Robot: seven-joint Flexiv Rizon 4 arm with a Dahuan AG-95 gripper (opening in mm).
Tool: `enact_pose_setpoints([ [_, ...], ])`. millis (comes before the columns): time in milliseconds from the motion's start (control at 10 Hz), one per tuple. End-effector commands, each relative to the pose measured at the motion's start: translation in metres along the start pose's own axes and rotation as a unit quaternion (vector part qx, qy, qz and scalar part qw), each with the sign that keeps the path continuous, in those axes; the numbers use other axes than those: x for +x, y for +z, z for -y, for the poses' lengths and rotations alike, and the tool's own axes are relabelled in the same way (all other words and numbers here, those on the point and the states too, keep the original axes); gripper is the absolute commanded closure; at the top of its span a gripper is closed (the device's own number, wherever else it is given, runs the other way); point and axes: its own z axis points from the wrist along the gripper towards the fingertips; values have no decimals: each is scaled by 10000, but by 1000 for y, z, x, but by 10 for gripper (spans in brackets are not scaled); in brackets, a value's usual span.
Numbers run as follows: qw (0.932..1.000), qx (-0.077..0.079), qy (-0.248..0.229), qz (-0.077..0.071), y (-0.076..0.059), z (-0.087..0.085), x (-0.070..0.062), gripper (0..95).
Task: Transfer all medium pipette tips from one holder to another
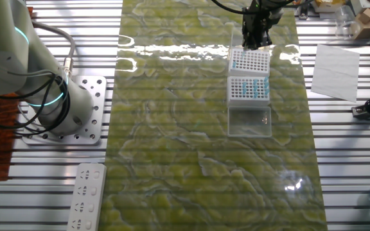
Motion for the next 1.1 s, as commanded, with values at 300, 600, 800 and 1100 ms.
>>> enact_pose_setpoints([
  [300, 10000, 10, -21, 32, 1, 0, 1, 950],
  [600, 10000, 16, -31, 45, 2, 0, 3, 950],
  [800, 9999, 19, -63, 85, 4, 0, 4, 950],
  [1100, 9996, 101, -247, 119, 4, 0, 5, 760],
])
